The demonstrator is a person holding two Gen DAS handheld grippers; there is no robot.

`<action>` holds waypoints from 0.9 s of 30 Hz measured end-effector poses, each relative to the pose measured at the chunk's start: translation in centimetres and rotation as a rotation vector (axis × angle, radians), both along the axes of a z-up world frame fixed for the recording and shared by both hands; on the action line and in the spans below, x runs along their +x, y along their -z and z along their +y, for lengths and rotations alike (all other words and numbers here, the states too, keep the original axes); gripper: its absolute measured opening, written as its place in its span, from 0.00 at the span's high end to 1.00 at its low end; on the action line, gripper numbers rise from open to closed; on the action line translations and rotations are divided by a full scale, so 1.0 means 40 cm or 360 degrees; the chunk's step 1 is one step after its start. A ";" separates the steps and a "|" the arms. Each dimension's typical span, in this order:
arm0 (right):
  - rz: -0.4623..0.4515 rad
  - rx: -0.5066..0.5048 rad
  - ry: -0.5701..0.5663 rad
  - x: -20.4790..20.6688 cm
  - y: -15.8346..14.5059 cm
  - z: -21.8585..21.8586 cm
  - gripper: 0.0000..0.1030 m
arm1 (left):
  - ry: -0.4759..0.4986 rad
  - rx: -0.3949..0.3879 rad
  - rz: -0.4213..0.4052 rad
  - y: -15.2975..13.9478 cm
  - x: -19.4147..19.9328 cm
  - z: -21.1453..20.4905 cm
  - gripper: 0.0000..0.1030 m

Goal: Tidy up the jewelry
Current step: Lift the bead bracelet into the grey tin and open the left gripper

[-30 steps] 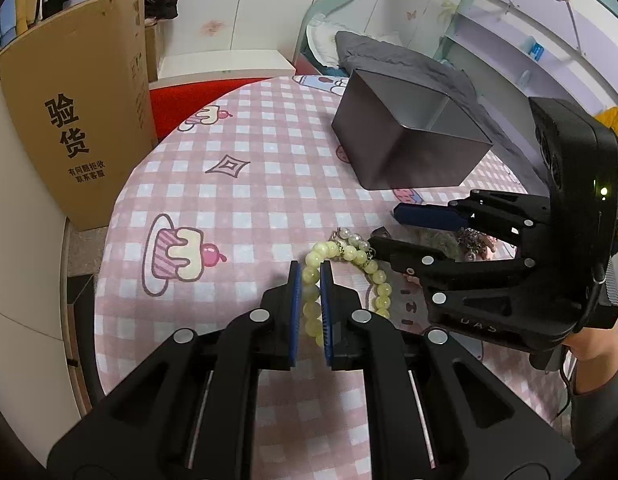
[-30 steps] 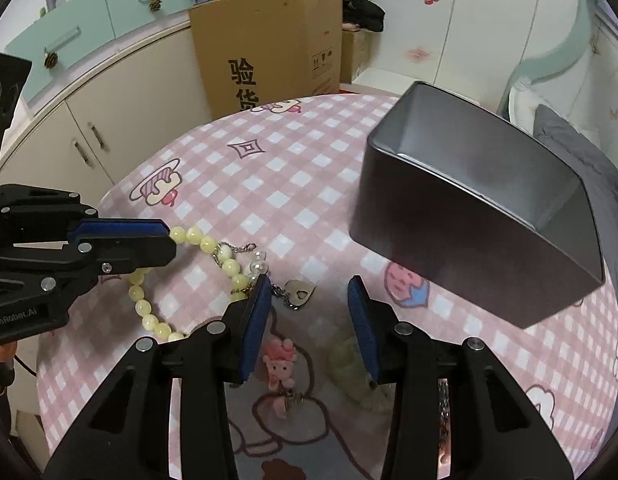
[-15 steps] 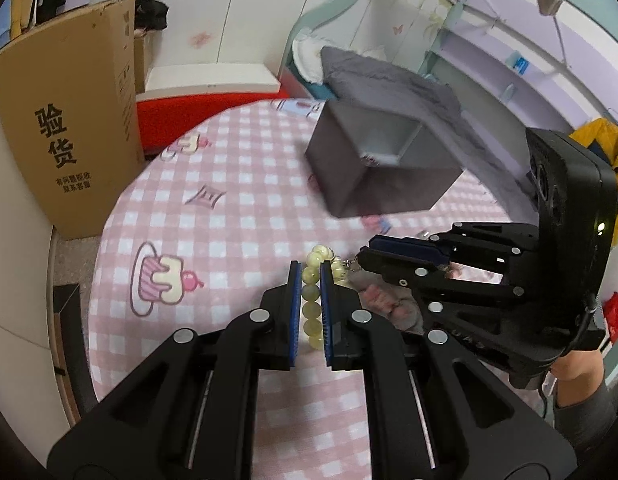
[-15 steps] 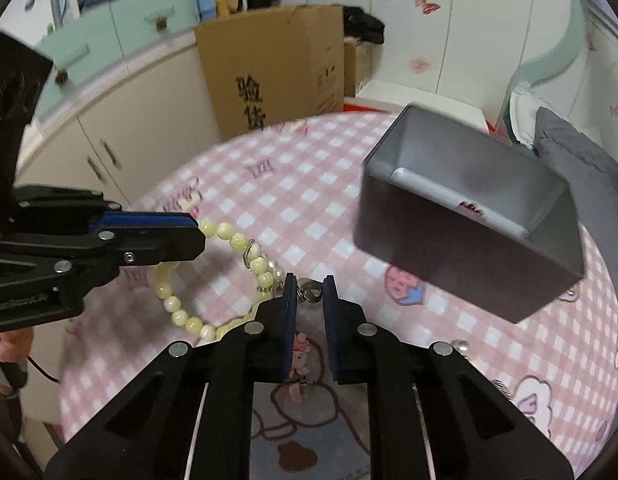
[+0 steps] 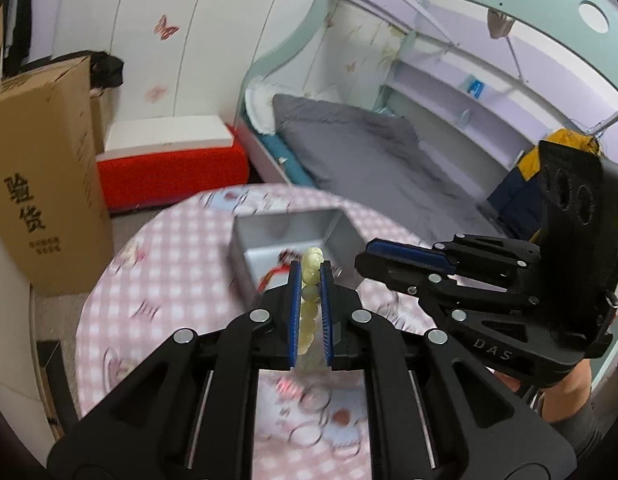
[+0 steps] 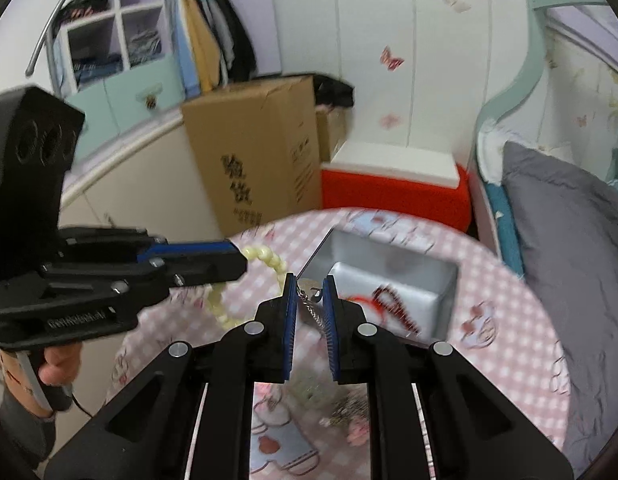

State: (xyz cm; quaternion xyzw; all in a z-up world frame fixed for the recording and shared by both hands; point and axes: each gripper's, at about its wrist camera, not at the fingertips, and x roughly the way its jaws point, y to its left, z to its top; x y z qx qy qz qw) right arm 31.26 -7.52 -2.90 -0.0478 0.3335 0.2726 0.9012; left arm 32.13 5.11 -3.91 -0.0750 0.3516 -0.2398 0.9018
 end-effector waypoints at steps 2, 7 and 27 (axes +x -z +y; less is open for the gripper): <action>-0.0035 0.0008 0.0041 0.022 -0.022 -0.016 0.89 | 0.0013 -0.0005 -0.0018 -0.013 0.022 -0.023 0.91; -0.0067 0.0035 0.0112 0.072 -0.037 -0.042 0.89 | -0.0021 0.0011 0.0001 0.000 0.087 -0.066 0.91; 0.0191 0.0056 0.0185 0.129 0.138 -0.097 0.87 | -0.0085 0.0124 0.0268 0.160 0.201 -0.103 0.90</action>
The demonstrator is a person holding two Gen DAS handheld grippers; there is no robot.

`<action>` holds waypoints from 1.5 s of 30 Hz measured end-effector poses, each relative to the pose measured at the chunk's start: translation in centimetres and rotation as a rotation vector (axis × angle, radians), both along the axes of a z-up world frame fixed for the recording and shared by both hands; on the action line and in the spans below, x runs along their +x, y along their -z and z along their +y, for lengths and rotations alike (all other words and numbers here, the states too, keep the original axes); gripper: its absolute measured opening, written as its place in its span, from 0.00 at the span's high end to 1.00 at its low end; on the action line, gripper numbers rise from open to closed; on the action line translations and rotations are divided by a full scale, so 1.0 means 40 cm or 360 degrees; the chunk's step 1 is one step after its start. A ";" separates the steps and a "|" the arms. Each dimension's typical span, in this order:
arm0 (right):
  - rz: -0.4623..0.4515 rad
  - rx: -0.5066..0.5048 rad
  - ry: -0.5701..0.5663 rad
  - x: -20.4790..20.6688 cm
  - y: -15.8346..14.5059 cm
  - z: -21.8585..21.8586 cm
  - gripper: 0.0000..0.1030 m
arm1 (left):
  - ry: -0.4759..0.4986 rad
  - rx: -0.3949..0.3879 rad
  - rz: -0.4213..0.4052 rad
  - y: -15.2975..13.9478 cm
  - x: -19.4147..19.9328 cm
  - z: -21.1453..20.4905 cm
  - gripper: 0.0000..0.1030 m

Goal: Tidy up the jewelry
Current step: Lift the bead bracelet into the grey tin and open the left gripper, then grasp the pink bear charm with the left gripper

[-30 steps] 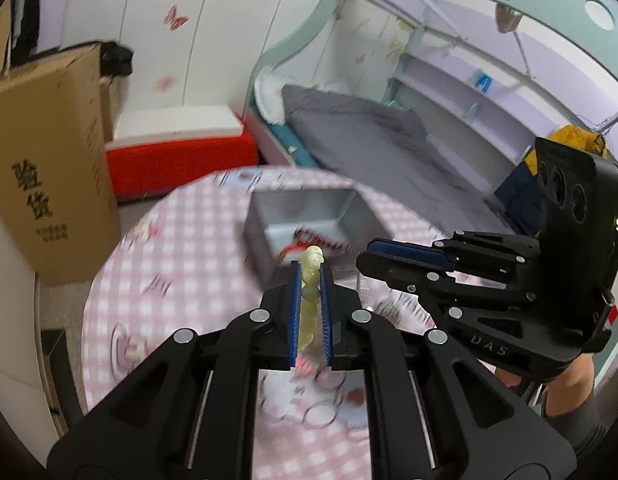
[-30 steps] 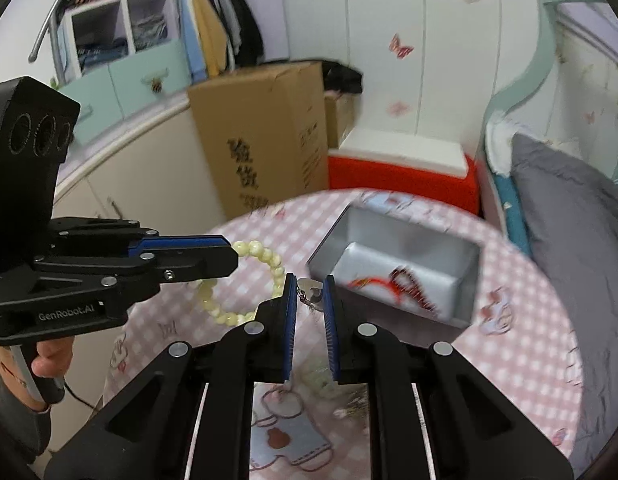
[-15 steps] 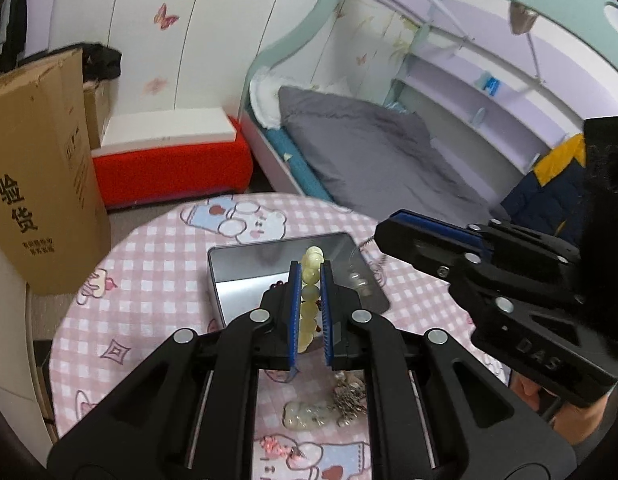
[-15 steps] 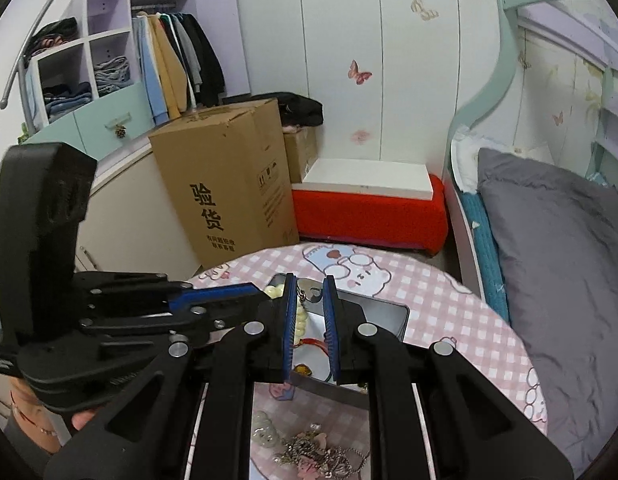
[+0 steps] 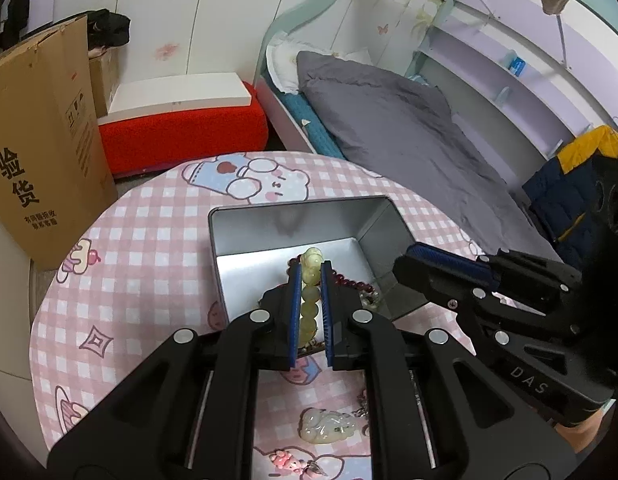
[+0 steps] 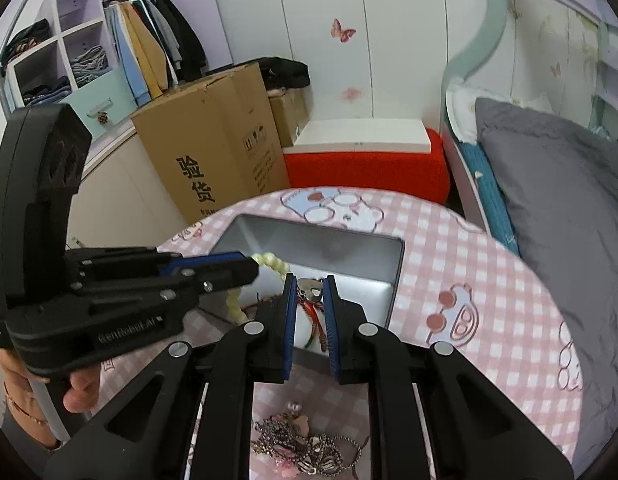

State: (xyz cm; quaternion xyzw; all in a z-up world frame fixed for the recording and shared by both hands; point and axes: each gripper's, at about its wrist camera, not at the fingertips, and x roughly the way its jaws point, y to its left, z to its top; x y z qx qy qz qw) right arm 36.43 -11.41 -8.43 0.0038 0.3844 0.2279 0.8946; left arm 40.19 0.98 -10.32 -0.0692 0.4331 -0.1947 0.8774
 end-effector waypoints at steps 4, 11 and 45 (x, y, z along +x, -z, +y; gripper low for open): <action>0.0026 0.0039 0.0021 -0.009 0.002 -0.013 0.86 | 0.0013 -0.0001 0.0017 0.000 -0.008 0.002 0.90; -0.0020 0.0074 0.0045 -0.059 -0.038 -0.033 0.81 | 0.0014 0.0013 -0.0044 -0.031 -0.060 0.019 0.45; -0.0025 -0.0071 0.0061 -0.326 0.081 -0.021 0.70 | -0.0036 0.0287 -0.0108 0.132 -0.355 -0.003 0.43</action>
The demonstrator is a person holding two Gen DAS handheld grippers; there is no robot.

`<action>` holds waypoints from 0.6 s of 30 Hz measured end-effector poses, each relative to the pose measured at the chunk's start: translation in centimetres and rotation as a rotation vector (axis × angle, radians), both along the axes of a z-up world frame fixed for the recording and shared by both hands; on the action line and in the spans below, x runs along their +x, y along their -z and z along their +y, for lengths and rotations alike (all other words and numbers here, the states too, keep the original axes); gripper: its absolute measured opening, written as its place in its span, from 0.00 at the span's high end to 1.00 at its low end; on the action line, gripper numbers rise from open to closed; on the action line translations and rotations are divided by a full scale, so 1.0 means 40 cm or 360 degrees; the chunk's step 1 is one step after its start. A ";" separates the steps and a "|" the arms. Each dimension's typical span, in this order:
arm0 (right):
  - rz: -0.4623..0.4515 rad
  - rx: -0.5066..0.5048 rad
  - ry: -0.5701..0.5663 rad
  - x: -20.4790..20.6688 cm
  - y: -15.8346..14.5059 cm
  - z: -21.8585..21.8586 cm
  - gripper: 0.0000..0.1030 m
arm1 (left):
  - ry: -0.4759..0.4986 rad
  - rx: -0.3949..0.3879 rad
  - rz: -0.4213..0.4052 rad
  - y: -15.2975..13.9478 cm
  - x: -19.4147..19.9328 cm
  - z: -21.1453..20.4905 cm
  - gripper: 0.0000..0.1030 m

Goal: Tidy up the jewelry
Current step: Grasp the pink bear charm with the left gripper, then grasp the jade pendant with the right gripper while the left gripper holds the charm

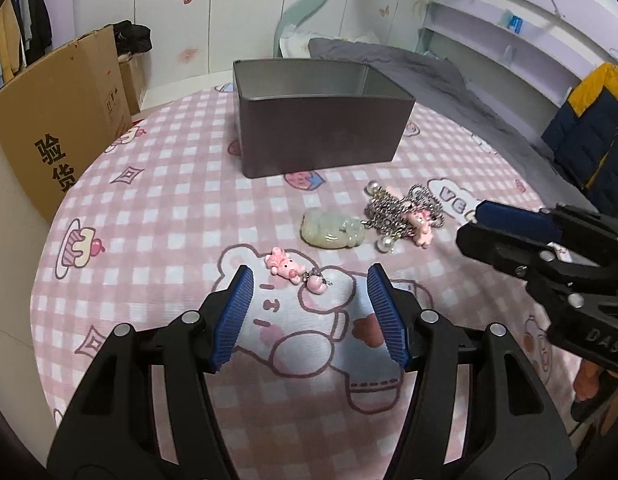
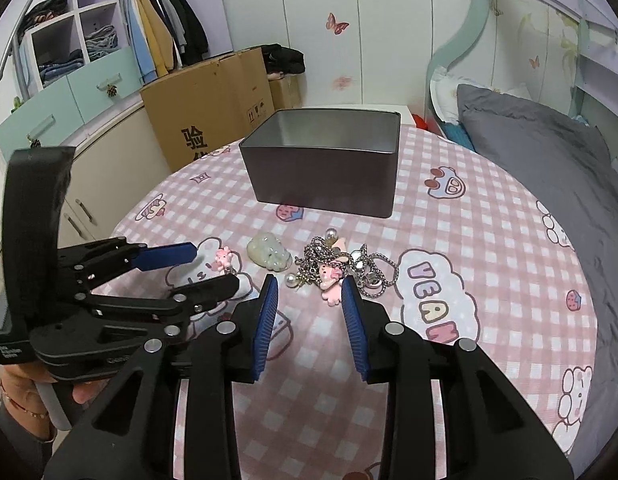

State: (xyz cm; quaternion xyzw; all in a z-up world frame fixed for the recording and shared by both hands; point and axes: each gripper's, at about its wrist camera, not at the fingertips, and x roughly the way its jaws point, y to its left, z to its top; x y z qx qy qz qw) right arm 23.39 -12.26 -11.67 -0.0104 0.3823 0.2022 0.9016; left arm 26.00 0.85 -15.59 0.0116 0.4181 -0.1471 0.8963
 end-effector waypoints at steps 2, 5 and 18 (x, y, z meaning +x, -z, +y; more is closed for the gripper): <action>-0.0003 0.0007 -0.0003 0.002 0.000 0.000 0.70 | 0.0003 0.0018 -0.0001 0.005 0.002 -0.004 0.44; -0.0005 0.0005 -0.0019 0.008 0.001 0.004 0.70 | 0.0014 0.0026 0.0027 0.018 0.013 -0.007 0.54; -0.0013 -0.0028 -0.0095 0.032 0.003 0.052 0.70 | -0.0004 0.0003 0.0039 0.022 0.029 0.027 0.87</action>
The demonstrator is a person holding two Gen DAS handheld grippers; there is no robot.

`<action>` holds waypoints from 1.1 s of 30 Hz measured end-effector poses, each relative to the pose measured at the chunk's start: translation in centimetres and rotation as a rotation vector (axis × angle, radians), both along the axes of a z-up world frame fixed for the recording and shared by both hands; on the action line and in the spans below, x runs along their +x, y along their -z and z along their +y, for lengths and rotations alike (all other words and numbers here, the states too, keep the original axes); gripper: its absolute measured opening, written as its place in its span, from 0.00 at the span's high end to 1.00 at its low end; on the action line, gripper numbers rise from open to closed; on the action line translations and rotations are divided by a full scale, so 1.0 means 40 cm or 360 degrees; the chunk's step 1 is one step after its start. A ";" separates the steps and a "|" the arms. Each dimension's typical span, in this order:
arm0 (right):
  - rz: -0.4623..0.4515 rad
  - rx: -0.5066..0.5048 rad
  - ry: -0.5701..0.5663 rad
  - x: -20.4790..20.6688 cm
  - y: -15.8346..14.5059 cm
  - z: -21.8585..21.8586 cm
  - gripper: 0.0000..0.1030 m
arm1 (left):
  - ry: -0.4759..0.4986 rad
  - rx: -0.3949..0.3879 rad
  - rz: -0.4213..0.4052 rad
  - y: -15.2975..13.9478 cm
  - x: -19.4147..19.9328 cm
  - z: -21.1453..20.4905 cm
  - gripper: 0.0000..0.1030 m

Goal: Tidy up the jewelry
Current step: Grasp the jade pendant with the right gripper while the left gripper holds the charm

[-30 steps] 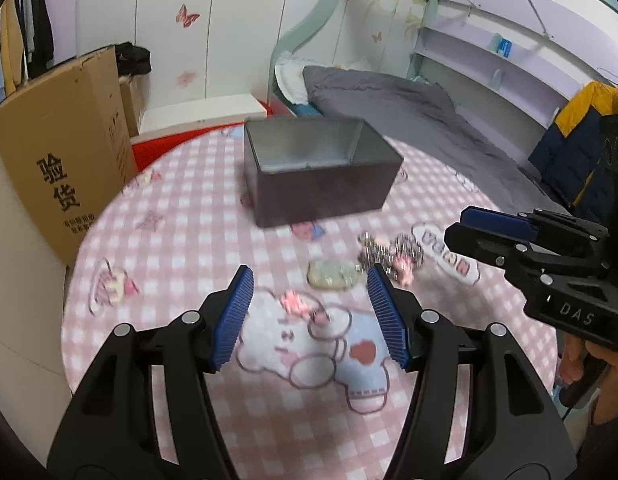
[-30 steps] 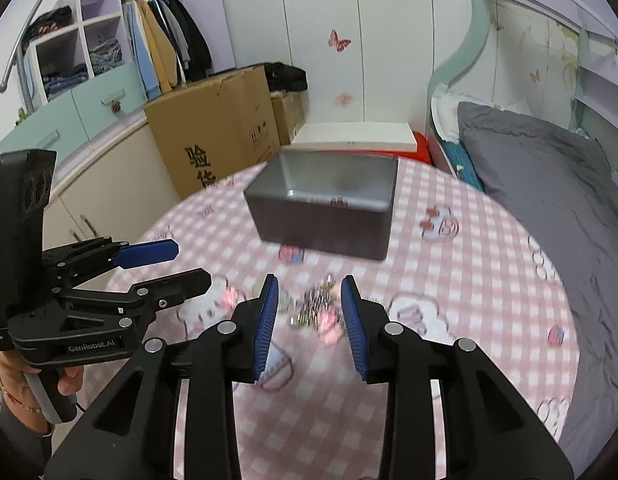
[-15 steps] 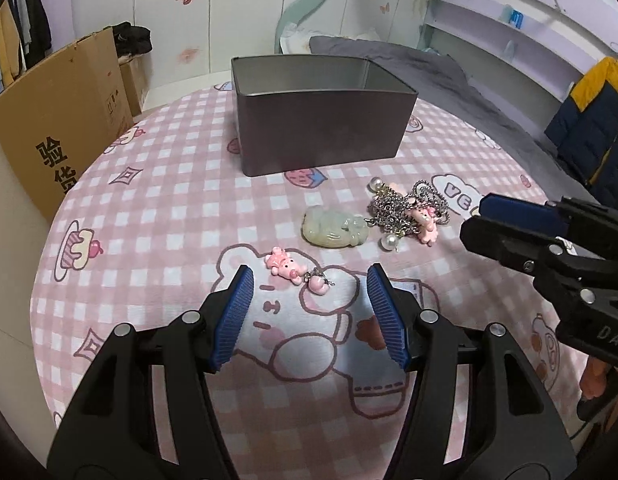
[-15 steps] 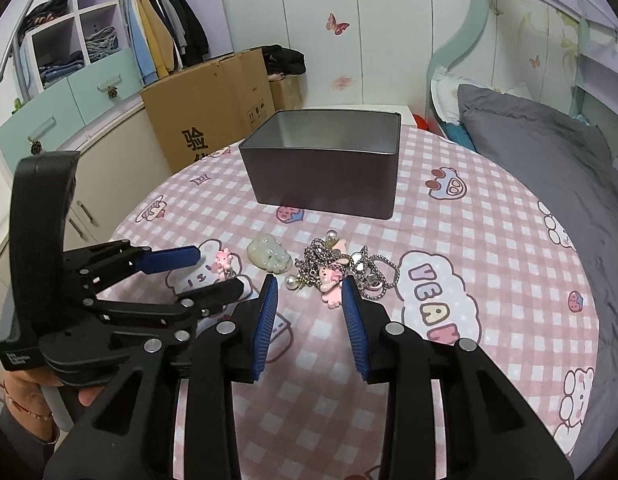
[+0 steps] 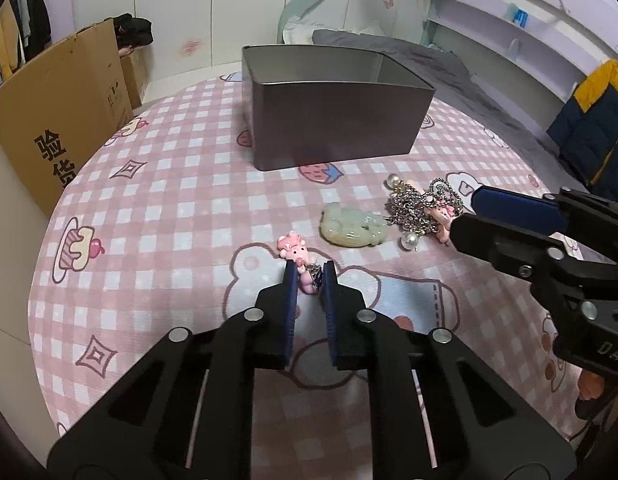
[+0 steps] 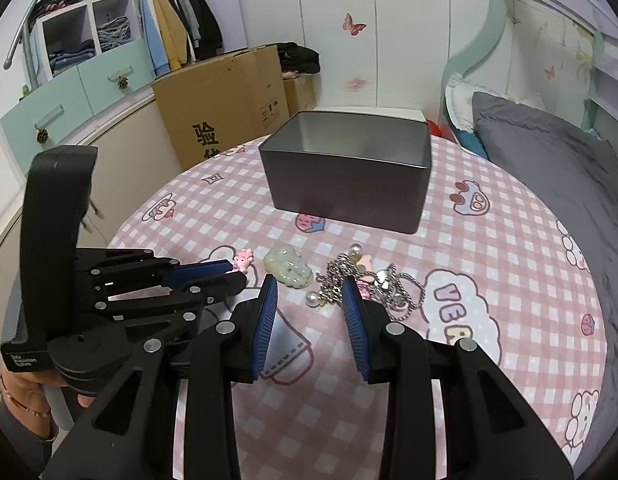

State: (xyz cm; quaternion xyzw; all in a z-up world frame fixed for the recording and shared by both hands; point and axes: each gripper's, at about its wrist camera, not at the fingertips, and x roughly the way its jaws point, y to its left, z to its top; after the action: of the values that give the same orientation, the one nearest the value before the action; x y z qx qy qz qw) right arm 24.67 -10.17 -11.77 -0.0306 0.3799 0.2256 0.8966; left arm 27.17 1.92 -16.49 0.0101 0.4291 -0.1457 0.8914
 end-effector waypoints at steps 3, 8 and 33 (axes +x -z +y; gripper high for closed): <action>0.0004 -0.0017 -0.0050 0.008 0.004 0.022 0.70 | -0.0016 -0.0041 -0.0011 -0.009 -0.007 0.026 0.88; 0.0045 -0.0090 -0.0156 0.042 0.037 0.078 0.70 | -0.0044 -0.0140 -0.0023 -0.040 -0.014 0.082 0.89; 0.0092 -0.0096 -0.0232 0.101 0.034 0.077 0.75 | 0.0132 -0.0427 -0.0111 -0.214 0.050 0.086 0.89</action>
State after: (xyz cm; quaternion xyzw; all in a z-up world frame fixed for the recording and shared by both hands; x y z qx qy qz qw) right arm 28.71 -7.11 -13.15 -0.0786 0.4091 0.2796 0.8651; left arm 29.16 5.35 -7.93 -0.0864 0.3737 -0.2380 0.8923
